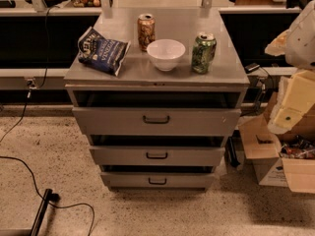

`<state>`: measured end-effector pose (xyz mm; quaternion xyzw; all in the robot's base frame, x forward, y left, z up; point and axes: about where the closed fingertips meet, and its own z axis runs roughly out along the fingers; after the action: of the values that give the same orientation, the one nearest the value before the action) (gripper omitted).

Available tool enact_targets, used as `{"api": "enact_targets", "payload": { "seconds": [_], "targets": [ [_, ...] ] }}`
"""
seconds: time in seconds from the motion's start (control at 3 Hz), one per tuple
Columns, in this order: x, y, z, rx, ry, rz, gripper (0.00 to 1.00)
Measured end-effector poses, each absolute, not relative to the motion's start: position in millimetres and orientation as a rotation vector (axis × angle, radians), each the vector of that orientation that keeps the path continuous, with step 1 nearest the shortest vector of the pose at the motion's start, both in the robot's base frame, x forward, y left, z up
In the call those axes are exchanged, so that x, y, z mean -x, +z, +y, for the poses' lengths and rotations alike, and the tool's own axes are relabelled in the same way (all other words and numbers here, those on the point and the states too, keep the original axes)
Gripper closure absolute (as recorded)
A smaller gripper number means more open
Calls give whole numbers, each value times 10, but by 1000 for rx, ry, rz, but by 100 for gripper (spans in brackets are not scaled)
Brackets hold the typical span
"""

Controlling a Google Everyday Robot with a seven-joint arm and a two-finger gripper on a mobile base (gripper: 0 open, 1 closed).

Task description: Open bottom drawer

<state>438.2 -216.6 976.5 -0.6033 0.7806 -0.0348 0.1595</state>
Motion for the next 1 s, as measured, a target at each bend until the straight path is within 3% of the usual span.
{"api": "enact_targets", "payload": {
  "seconds": [0.33, 1.0],
  "targets": [
    [-4382, 9763, -2166, 1724, -99, 2231, 0],
    [-4361, 8923, -2093, 1781, 158, 2226, 0]
  ]
}}
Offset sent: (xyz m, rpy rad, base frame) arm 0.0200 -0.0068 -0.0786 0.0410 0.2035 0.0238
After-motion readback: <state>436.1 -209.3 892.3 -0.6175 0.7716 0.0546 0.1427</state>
